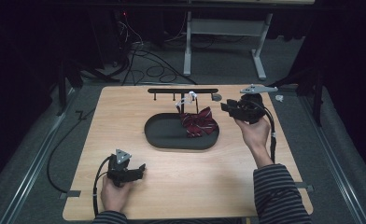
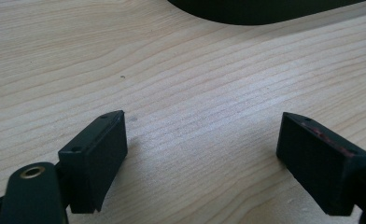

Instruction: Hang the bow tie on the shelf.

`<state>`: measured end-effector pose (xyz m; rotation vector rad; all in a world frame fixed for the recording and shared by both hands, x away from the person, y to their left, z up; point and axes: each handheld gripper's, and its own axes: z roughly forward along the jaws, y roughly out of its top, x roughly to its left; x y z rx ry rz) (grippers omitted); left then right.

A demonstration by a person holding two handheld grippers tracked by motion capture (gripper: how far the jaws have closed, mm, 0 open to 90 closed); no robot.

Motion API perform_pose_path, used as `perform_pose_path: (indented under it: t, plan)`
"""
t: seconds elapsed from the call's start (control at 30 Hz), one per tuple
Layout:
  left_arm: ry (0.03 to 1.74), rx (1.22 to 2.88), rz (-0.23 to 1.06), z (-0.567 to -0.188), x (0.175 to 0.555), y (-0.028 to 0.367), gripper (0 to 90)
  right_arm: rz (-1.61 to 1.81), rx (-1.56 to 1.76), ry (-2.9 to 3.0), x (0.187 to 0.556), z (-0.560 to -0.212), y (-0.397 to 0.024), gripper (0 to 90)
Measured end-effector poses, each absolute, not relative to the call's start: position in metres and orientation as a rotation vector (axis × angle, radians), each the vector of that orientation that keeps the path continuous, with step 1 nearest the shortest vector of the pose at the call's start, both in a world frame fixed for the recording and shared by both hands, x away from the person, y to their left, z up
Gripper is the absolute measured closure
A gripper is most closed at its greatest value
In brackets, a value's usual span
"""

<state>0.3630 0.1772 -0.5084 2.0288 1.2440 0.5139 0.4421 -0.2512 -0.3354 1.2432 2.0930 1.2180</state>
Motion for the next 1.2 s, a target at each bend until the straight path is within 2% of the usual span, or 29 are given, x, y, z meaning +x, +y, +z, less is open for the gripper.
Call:
perform_pose_path:
  t: [1.2]
  plan:
    - [1.244,2.029,0.514,-0.508,0.363,0.177,16.7,1.262,1.293,2.015,0.404,-0.352,-0.299,66.2]
